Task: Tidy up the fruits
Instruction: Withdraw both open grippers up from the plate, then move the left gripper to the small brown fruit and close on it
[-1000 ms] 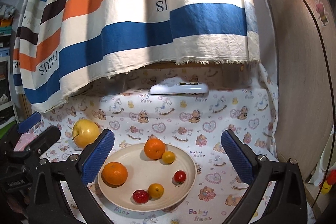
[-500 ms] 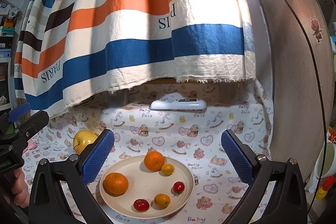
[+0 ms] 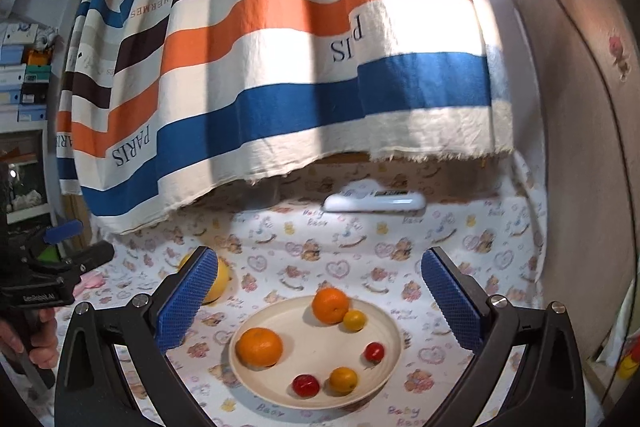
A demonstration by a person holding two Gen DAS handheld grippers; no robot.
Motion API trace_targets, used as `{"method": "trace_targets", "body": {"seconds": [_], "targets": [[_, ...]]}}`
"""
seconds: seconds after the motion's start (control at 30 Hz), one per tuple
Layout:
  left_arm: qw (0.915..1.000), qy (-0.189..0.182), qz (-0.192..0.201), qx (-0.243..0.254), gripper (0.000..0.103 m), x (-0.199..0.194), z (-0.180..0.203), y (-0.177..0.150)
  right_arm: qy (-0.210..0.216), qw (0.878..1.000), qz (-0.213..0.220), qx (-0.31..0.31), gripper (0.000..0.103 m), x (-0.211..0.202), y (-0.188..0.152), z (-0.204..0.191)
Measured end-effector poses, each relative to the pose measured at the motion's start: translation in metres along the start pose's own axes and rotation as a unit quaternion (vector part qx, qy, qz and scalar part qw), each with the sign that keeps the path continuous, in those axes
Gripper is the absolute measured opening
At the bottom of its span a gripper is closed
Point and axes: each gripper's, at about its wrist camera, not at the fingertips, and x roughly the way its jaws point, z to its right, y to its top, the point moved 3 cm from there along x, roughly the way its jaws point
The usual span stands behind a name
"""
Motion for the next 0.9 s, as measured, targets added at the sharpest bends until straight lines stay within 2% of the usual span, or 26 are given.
{"method": "trace_targets", "body": {"seconds": [0.13,0.2,0.3,0.33,0.43,0.5,0.53,0.6,0.7,0.9], "targets": [[0.9977,-0.015,-0.061,-0.023,0.097,0.014,-0.009,-0.024,-0.001,1.0,-0.018,0.007,0.103,0.008,-0.007,0.002],[0.9937,-0.016,-0.108,-0.027,0.093,0.028,-0.01,-0.033,0.0,1.0,-0.025,0.008,0.103,0.011,-0.008,0.002],[0.9914,-0.004,-0.129,-0.023,0.09,0.038,-0.011,-0.043,-0.001,0.999,-0.036,0.015,0.103,0.015,-0.012,0.001],[0.9893,-0.008,-0.144,-0.025,0.084,0.044,-0.012,-0.047,0.0,0.999,-0.042,0.018,0.103,0.017,-0.014,0.0],[0.9811,-0.035,-0.184,-0.049,0.077,0.058,-0.017,-0.059,0.008,0.998,-0.059,0.015,0.103,0.023,-0.019,-0.004],[0.9792,-0.022,-0.196,-0.049,0.069,0.062,-0.019,-0.063,0.006,0.998,-0.063,0.005,0.103,0.024,-0.022,-0.009],[0.9795,-0.01,-0.196,-0.046,0.066,0.061,-0.021,-0.064,0.006,0.998,-0.065,0.001,0.103,0.026,-0.023,-0.011],[0.9801,-0.012,-0.193,-0.046,0.065,0.059,-0.024,-0.063,0.007,0.997,-0.072,-0.006,0.103,0.028,-0.025,-0.014],[0.9777,-0.016,-0.204,-0.047,0.049,0.063,-0.026,-0.065,0.011,0.997,-0.081,-0.017,0.103,0.031,-0.029,-0.019],[0.966,-0.067,-0.237,-0.079,0.036,0.073,-0.027,-0.073,0.005,0.996,-0.085,-0.02,0.103,0.033,-0.032,-0.018]]}}
